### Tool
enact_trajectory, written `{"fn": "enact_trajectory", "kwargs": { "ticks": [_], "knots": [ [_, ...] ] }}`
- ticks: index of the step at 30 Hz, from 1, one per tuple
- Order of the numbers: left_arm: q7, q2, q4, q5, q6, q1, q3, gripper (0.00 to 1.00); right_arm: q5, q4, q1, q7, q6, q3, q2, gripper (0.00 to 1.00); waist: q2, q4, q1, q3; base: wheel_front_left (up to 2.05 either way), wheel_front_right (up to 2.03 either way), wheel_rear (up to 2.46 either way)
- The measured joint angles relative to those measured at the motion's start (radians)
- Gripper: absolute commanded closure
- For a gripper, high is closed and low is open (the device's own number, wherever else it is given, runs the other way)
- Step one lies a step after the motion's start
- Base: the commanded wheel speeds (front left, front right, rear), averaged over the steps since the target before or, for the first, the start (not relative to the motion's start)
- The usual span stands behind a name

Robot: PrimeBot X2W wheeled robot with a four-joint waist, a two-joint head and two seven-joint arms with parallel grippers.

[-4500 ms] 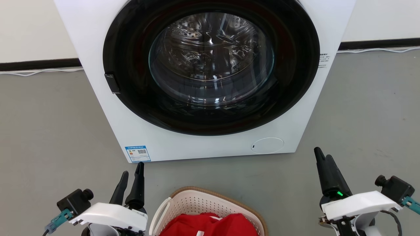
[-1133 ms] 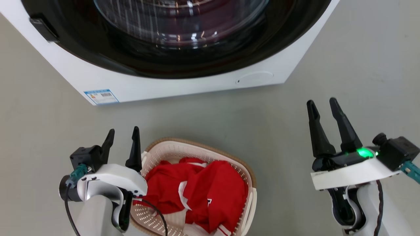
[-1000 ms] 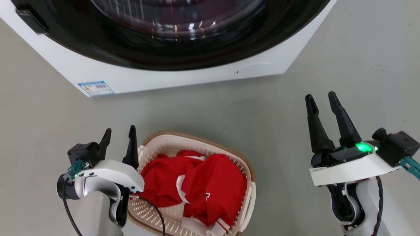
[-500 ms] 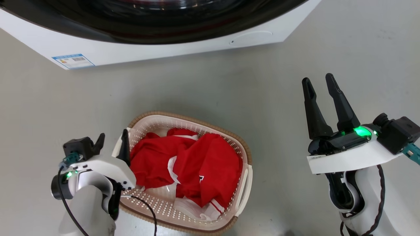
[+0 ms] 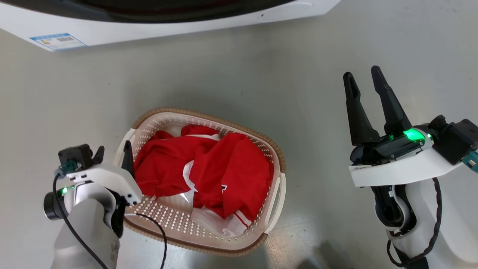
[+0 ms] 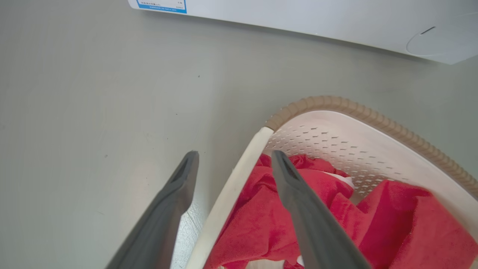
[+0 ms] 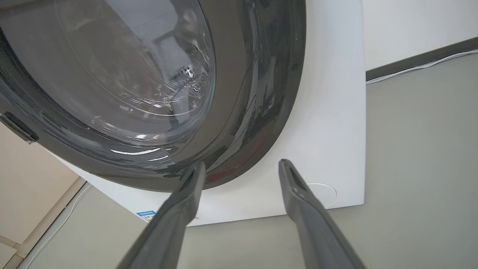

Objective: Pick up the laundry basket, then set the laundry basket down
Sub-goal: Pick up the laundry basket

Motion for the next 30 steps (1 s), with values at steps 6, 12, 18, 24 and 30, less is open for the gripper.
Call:
{"fn": "enact_trajectory", "kwargs": {
  "ticks": [6, 12, 18, 24, 30],
  "knots": [
    [0.000, 0.008, 0.048, 0.012, 0.012, -0.047, -0.003, 0.00, 0.000, -0.005, -0.005, 0.000, 0.000, 0.002, -0.001, 0.00, 0.0000, 0.002, 0.0000, 0.040, 0.00, 0.00, 0.00],
    [0.000, 0.013, 0.118, 0.045, 0.002, -0.071, -0.042, 0.00, 0.000, -0.006, -0.006, 0.000, 0.000, 0.004, -0.003, 0.00, 0.0000, 0.007, 0.0000, 0.062, 0.00, 0.00, 0.00],
    [0.000, 0.031, 0.181, 0.073, -0.010, -0.115, -0.088, 0.00, 0.000, -0.008, -0.030, 0.000, 0.000, 0.007, -0.010, 0.00, 0.0000, 0.010, 0.0000, 0.084, 0.00, 0.00, 0.00],
    [0.001, 0.042, 0.229, 0.080, -0.010, -0.144, -0.112, 0.00, 0.003, -0.007, -0.030, 0.000, 0.000, 0.012, -0.013, 0.00, 0.0000, 0.001, 0.0000, 0.101, 0.00, 0.00, 0.00],
    [0.011, 0.052, 0.256, 0.087, -0.010, -0.166, -0.132, 0.00, 0.003, -0.007, -0.035, 0.000, 0.000, 0.012, -0.013, 0.00, 0.0000, -0.011, 0.0000, 0.115, 0.00, 0.00, 0.00]
  ]
}}
